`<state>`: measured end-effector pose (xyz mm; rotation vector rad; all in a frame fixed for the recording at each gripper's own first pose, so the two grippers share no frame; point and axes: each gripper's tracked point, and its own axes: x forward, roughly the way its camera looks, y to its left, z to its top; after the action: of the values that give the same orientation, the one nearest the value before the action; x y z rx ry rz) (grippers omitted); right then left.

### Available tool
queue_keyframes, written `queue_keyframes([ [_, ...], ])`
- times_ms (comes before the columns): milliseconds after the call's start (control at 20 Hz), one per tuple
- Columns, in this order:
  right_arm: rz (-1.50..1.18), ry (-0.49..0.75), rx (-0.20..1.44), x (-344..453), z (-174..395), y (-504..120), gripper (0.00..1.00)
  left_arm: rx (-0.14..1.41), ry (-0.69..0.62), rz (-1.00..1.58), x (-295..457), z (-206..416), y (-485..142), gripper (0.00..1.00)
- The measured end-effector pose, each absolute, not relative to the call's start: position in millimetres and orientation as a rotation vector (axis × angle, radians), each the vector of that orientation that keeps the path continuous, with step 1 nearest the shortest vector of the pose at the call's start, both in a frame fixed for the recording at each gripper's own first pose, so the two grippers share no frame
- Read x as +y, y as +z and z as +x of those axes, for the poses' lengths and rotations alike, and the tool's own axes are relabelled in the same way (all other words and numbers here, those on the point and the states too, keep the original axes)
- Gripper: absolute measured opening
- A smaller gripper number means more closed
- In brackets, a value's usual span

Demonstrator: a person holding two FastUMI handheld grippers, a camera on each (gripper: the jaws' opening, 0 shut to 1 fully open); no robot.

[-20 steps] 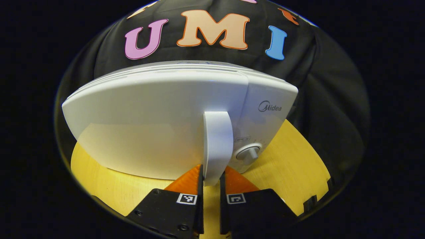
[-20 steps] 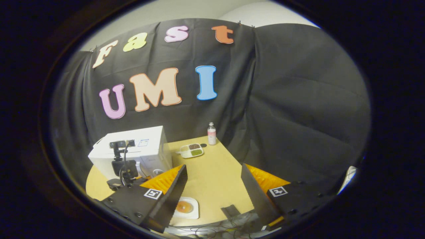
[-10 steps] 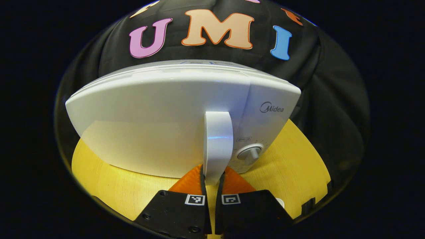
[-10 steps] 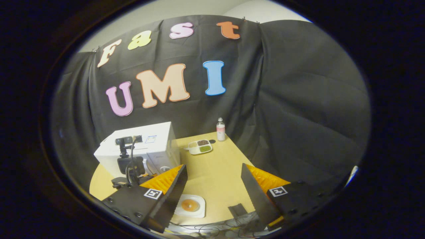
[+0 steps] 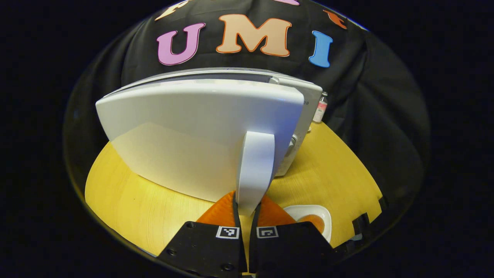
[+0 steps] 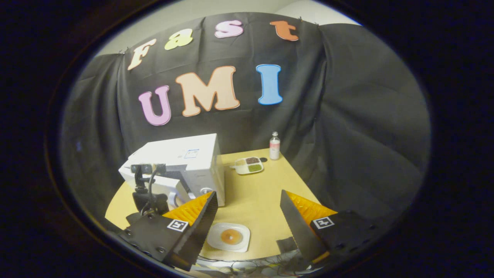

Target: Open the microwave oven with the left hand, put the food in, and close the microwave oven.

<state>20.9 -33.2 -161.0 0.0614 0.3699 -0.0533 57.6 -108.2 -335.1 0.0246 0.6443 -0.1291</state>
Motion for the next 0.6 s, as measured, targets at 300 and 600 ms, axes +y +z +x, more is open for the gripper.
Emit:
queue_keyframes([
  [300, 0.034, 0.034, 0.387, -1, 14, -170, 0.94, 0.647, -0.146, 0.043, -87, 18, -334, 0.02],
  [600, 0.024, 0.082, 0.407, 20, 2, -178, 0.94, 0.667, -0.130, 0.068, -56, -23, -334, 0.10],
])
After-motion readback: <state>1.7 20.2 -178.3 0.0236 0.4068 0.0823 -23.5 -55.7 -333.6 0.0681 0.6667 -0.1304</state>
